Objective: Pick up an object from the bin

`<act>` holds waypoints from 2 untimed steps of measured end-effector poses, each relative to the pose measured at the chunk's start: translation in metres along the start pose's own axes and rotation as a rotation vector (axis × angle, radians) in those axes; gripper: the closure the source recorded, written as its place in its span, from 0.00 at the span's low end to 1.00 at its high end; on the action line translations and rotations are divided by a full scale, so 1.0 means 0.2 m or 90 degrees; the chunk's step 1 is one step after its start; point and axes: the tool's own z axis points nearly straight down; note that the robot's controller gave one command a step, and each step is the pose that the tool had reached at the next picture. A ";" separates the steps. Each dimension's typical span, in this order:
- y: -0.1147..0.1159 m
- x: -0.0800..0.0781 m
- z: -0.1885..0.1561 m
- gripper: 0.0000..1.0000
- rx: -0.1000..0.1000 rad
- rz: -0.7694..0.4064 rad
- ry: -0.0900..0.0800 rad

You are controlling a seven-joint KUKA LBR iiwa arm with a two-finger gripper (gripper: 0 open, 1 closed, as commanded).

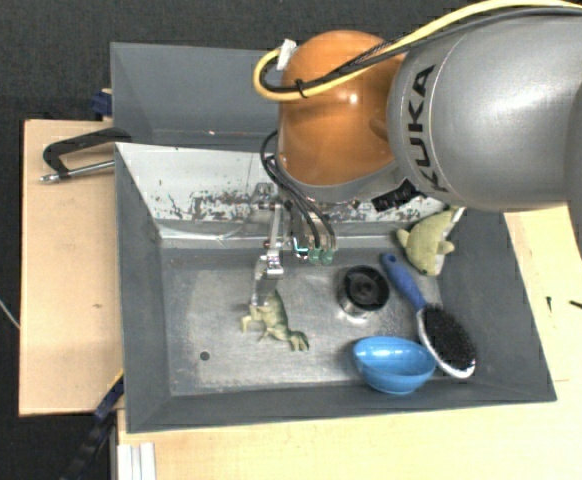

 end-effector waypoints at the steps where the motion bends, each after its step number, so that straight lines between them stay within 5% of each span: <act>1: -0.17 0.09 0.59 0.00 0.001 -0.151 0.000; 2: -0.16 0.08 0.57 1.00 -0.001 -0.151 -0.005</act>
Offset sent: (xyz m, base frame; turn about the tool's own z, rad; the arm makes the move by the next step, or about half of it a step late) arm -0.0178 -0.0333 -0.1146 -0.2381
